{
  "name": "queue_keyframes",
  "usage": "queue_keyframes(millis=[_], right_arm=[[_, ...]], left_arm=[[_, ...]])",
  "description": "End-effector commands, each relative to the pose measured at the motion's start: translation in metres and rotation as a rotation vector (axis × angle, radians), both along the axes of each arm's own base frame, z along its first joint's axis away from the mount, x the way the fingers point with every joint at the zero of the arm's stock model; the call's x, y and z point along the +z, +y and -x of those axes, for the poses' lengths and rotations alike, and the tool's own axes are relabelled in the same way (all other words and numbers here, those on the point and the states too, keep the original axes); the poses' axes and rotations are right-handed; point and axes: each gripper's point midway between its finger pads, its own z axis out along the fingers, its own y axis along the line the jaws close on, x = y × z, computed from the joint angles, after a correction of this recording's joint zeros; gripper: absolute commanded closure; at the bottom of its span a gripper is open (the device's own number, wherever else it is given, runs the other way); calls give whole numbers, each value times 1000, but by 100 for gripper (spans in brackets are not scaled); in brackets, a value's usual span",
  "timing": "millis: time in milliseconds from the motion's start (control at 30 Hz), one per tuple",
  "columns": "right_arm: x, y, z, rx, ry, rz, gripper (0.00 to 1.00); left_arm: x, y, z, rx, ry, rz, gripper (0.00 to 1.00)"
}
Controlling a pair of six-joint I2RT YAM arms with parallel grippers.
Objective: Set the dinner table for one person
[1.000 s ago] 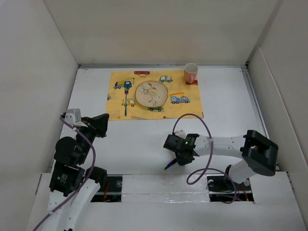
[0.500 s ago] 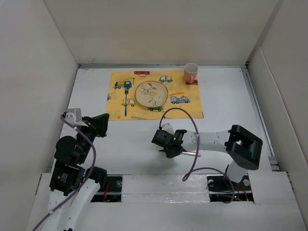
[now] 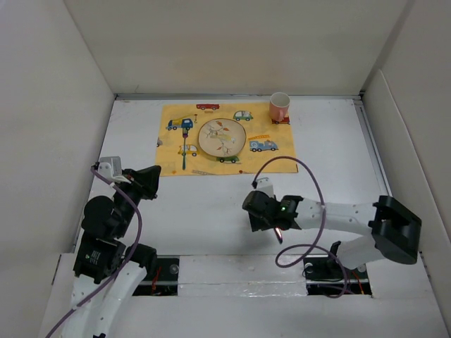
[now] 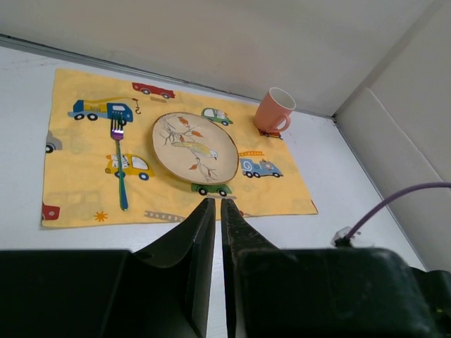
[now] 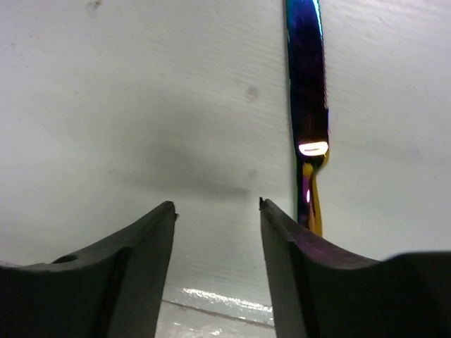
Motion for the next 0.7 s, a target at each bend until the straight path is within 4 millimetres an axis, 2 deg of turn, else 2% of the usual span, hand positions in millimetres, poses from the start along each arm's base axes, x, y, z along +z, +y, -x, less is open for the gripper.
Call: queue_keyframes(millis=[0,67,133,200,233,400,467,533,567,667], right_arm=[[12,-12,5,-93,-20,-99,40],[6,-32,11,-170,-9,-69,39],[7,-41,12,-211,-19,-75,36],[0,-43,12,-228,-4,-94,35],[-3,-37,10,-223,10,-122,35],[-18,-40,8,-260,28,-44,38],[-20,-38,2,-279,15,-63,38],[-25,-37,-2,-290,16,-81,41],[-27,-38,-5,-301,15,-82,47],[-34,-39,-7,-299,15,-48,55]], left_arm=[[23,-1,2,-9,-62,6,94],[23,-2,1,-12,-58,4,94],[23,-3,0,-17,-57,5,94],[23,-3,0,-20,-57,5,94],[22,-4,0,-20,-56,5,94],[21,-3,0,-20,-53,4,94],[22,-3,0,-20,-53,4,94],[21,-3,0,-20,-50,1,94],[22,-3,0,-20,-52,2,94],[22,-4,1,-21,-53,2,94]])
